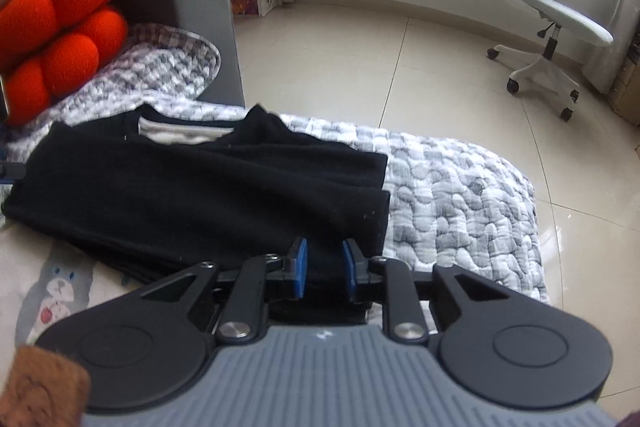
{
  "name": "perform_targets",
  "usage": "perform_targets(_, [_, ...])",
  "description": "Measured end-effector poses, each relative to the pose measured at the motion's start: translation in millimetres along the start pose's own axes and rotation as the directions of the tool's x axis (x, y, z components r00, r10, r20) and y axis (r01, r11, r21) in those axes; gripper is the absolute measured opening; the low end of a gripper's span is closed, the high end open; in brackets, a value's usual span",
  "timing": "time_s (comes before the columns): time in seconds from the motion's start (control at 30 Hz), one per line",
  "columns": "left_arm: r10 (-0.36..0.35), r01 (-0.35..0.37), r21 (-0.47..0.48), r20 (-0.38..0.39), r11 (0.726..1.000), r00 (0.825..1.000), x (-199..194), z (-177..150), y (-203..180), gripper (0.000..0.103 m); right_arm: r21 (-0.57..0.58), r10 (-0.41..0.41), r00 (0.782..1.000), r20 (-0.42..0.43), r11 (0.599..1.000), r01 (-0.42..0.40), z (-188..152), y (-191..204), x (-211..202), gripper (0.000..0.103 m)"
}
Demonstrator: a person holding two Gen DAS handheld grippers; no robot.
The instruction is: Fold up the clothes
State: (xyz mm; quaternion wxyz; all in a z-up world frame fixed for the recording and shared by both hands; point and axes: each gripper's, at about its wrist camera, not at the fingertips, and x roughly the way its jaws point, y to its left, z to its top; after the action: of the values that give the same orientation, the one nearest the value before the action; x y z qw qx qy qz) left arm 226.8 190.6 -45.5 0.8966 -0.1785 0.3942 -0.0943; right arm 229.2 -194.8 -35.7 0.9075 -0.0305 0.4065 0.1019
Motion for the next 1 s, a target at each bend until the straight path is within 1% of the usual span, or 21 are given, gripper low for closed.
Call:
perform_targets(0.07, [-0.006, 0.006, -0.038, 0.003, 0.999, 1.000, 6.6, 5.8, 3.7, 0.062, 0.019, 0.003, 1.000, 0.009, 1.000, -0.003, 1.2, -4.1, 0.7, 0.036])
perform_targets(0.1, [-0.005, 0.005, -0.053, -0.002, 0.999, 1.000, 10.8, 8.1, 5.1, 0.062, 0.029, 0.004, 1.000, 0.014, 1.000, -0.004, 1.8, -6.2, 1.0, 0.037])
perform_targets(0.2, [0.002, -0.002, -0.057, -0.008, 0.998, 1.000, 23.3, 14.1, 5.7, 0.062, 0.057, 0.008, 1.000, 0.027, 0.998, -0.009, 3.6, -12.4, 2.0, 0.037])
perform_targets(0.3, [-0.010, 0.010, -0.057, 0.004, 0.998, 1.000, 30.9, 19.9, 5.2, 0.062, 0.086, 0.011, 0.999, 0.041, 0.996, -0.014, 5.3, -18.6, 3.0, 0.038])
perform_targets(0.43, [-0.002, 0.002, -0.025, 0.020, 1.000, 1.000, 36.5, 25.7, -2.2, 0.061, 0.123, 0.014, 0.998, 0.059, 0.992, -0.021, 7.7, -26.7, 4.4, 0.038])
perform_targets(0.47, [0.007, -0.007, -0.010, 0.019, 1.000, 1.000, 38.2, 25.7, -4.4, 0.056, 0.117, -0.005, 0.999, 0.042, 0.993, 0.000, 7.4, -25.0, 8.7, 0.038])
perform_targets(0.5, [0.017, -0.017, 0.005, 0.015, 1.000, 1.000, 40.1, 25.4, -6.4, 0.045, 0.109, -0.026, 1.000, 0.017, 0.994, 0.024, 6.1, -24.4, 14.2, 0.038])
perform_targets(0.53, [0.036, -0.036, 0.024, 0.010, 0.999, 0.999, 42.0, 24.6, -8.5, 0.039, 0.103, -0.026, 1.000, 0.002, 0.994, 0.026, 4.2, -24.3, 17.8, 0.039])
perform_targets(0.57, [0.039, -0.039, 0.023, 0.015, 0.999, 0.999, 41.9, 24.7, -8.2, 0.032, 0.096, -0.020, 1.000, -0.012, 0.995, 0.021, 2.2, -23.4, 19.8, 0.038])
perform_targets(0.6, [0.036, -0.036, 0.016, 0.021, 0.999, 0.999, 41.1, 25.1, -7.2, 0.025, 0.088, -0.015, 1.000, -0.025, 0.996, 0.017, 0.3, -22.4, 21.6, 0.037])
perform_targets(0.63, [0.033, -0.034, 0.010, 0.028, 0.999, 0.999, 40.3, 25.5, -6.3, 0.023, 0.081, -0.019, 0.999, -0.026, 0.997, 0.021, 0.2, -21.5, 20.4, 0.029])
perform_targets(0.67, [0.031, -0.031, 0.004, 0.035, 1.000, 0.999, 39.5, 25.9, -5.3, 0.018, 0.082, -0.017, 0.999, -0.029, 0.996, 0.019, 0.6, -21.5, 18.0, 0.018])
perform_targets(0.7, [0.027, -0.027, 0.001, 0.045, 1.000, 0.999, 37.8, 26.6, -5.6, 0.015, 0.084, -0.014, 0.999, -0.032, 0.996, 0.017, 1.0, -21.6, 15.7, 0.016])
perform_targets(0.77, [0.018, -0.018, -0.002, 0.067, 1.000, 0.998, 34.0, 28.2, -6.9, 0.014, 0.091, -0.013, 0.999, -0.040, 0.996, 0.017, 0.7, -23.0, 12.6, 0.010])
perform_targets(0.87, [0.035, -0.036, 0.007, 0.067, 0.999, 0.997, 36.7, 27.7, -8.0, 0.014, 0.117, -0.008, 0.999, -0.053, 0.993, 0.015, -0.6, -28.7, 11.7, 0.010])
perform_targets(1.0, [0.028, -0.027, -0.003, 0.089, 1.000, 0.996, 37.8, 26.9, -5.4, 0.013, 0.117, -0.018, 0.998, -0.055, 0.993, 0.024, -0.7, -27.8, 11.4, 0.010])
